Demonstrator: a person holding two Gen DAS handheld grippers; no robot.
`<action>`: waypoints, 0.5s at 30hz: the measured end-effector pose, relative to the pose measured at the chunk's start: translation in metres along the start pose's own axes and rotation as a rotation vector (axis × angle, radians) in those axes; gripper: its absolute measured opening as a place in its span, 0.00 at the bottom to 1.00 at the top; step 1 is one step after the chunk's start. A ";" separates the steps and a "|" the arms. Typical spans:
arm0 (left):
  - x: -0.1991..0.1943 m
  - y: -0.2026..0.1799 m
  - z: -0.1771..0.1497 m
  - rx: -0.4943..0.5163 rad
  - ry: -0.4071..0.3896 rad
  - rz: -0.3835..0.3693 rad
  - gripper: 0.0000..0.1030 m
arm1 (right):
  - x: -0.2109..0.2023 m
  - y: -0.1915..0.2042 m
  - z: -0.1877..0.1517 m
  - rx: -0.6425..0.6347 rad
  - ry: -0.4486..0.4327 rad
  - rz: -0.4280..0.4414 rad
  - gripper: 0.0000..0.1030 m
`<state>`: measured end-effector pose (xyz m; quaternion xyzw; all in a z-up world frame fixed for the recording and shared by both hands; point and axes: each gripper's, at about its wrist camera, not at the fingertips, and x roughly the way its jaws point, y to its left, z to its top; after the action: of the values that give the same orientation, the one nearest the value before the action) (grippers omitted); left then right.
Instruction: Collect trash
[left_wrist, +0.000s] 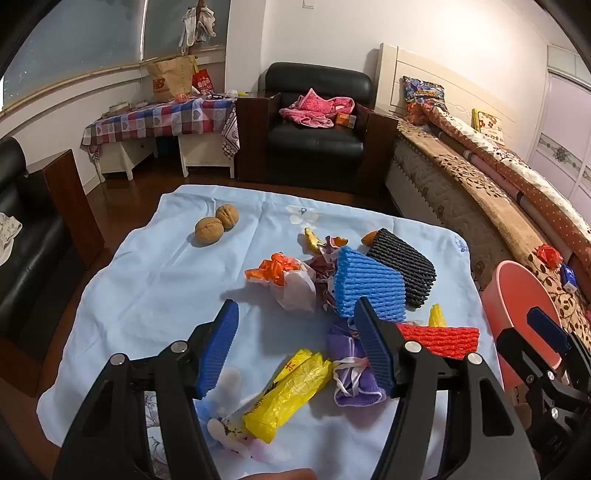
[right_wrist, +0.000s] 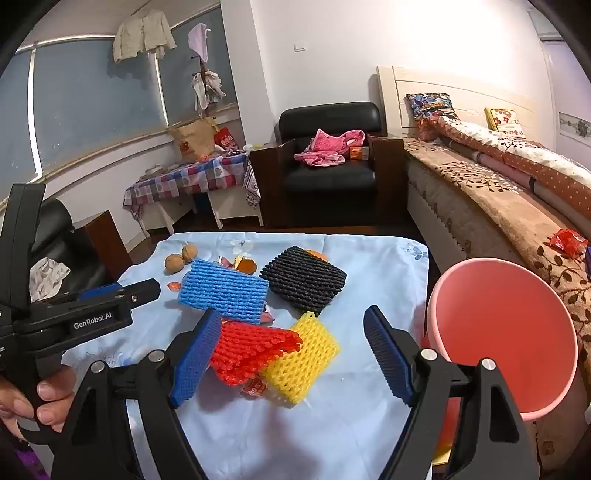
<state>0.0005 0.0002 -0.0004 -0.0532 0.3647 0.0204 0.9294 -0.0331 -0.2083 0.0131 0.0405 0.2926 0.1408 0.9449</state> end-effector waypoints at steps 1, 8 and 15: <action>0.000 0.000 0.000 0.000 0.001 0.000 0.64 | 0.000 0.000 0.000 0.001 -0.002 0.000 0.76; -0.001 0.000 0.000 0.002 -0.004 0.001 0.64 | 0.001 0.000 -0.003 0.006 -0.011 0.002 0.76; -0.001 -0.002 0.000 0.005 0.002 -0.006 0.64 | -0.006 -0.008 0.002 0.031 -0.012 -0.005 0.76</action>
<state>-0.0003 -0.0013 0.0000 -0.0521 0.3653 0.0166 0.9293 -0.0349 -0.2176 0.0163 0.0551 0.2892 0.1338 0.9463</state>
